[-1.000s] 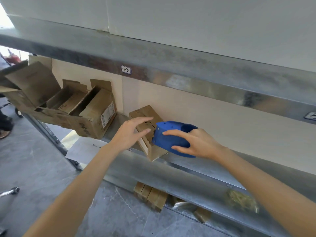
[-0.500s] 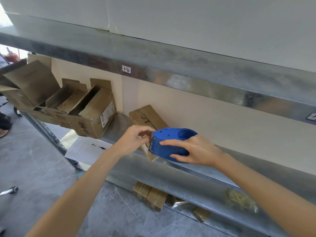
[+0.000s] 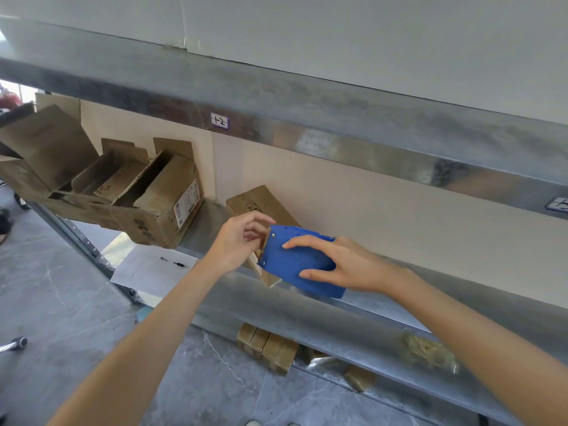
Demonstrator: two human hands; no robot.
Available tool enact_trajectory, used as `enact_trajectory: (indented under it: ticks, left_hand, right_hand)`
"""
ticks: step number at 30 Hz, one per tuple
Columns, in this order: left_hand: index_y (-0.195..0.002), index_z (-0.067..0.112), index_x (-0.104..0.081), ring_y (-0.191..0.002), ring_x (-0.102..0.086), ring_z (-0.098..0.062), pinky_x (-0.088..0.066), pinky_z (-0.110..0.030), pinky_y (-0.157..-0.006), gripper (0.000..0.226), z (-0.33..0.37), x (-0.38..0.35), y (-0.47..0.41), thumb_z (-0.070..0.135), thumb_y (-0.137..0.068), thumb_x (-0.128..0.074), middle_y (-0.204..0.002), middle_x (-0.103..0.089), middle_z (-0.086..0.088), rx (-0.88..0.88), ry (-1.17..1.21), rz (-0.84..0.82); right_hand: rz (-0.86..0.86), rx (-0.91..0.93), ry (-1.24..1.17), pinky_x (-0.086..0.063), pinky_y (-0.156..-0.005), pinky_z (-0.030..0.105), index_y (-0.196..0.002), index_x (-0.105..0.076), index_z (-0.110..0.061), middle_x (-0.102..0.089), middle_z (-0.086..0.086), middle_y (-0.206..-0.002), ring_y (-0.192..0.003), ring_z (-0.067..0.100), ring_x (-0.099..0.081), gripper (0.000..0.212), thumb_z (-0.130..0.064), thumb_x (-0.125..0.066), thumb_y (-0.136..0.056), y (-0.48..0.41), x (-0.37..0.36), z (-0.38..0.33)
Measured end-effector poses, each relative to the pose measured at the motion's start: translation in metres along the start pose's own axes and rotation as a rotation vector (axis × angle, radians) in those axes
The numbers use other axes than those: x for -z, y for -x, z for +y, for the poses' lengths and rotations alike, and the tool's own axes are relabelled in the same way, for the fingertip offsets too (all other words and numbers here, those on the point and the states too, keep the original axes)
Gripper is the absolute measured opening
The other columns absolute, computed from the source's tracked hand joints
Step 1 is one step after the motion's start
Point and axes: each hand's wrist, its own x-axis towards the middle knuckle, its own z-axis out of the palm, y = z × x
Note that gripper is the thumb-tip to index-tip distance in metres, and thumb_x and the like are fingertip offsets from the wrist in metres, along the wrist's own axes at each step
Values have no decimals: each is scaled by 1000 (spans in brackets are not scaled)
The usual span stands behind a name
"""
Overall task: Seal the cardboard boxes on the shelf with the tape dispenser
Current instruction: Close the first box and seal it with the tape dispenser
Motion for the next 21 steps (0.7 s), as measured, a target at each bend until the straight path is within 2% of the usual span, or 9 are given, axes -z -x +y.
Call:
enact_trajectory:
  ticks: [5,9,15,17,19,21]
  left_hand:
    - [-103,28,-71,-78,-69,-11,-52,-24,-83,35,-17,27,8,-1,-83,-75,-77,-73,8,22,-80,91]
    - [-107,28,-71,-80,-70,-10,-52,-25,-86,32,-29,34,27,5,-85,-75,-80,-73,7,76,-74,98]
    - [-110,30,-71,-81,-69,-13,-55,-27,-85,33,-29,7,41,6,-88,-73,-89,-73,2,70,-13,115]
    - [-110,31,-71,-75,-68,-10,-55,-24,-78,34,-28,-1,44,4,-88,-72,-100,-72,9,50,-36,133]
    - [-115,27,-70,-69,-67,-7,-49,-15,-71,37,-30,-7,44,2,-87,-72,-126,-60,17,20,-46,140]
    - [-121,22,-68,-66,-66,-5,-46,-10,-69,40,-35,-12,45,0,-87,-71,-138,-50,18,-6,-60,137]
  right_hand:
    - [45,-8,73,-29,-51,19,-136,-35,-56,-49,7,-58,-52,20,-40,47,-45,-57,-96,11,15,12]
    - [44,-7,81,-27,-51,16,-136,-39,-54,-37,2,-49,-50,20,-40,47,-44,-59,-95,25,14,18]
    - [40,-59,63,-29,-50,16,-135,-43,-55,-39,-2,-49,-48,15,-40,48,-42,-63,-93,39,15,26]
    - [31,-81,49,-29,-49,17,-133,-42,-57,-43,-6,-53,-48,16,-40,49,-42,-64,-92,42,15,29]
    - [13,-90,36,-29,-49,18,-133,-42,-57,-44,-6,-53,-47,16,-40,49,-42,-64,-92,44,15,31]
    - [-8,-95,35,-28,-49,18,-133,-41,-58,-44,-6,-54,-48,16,-41,49,-43,-63,-92,44,14,32]
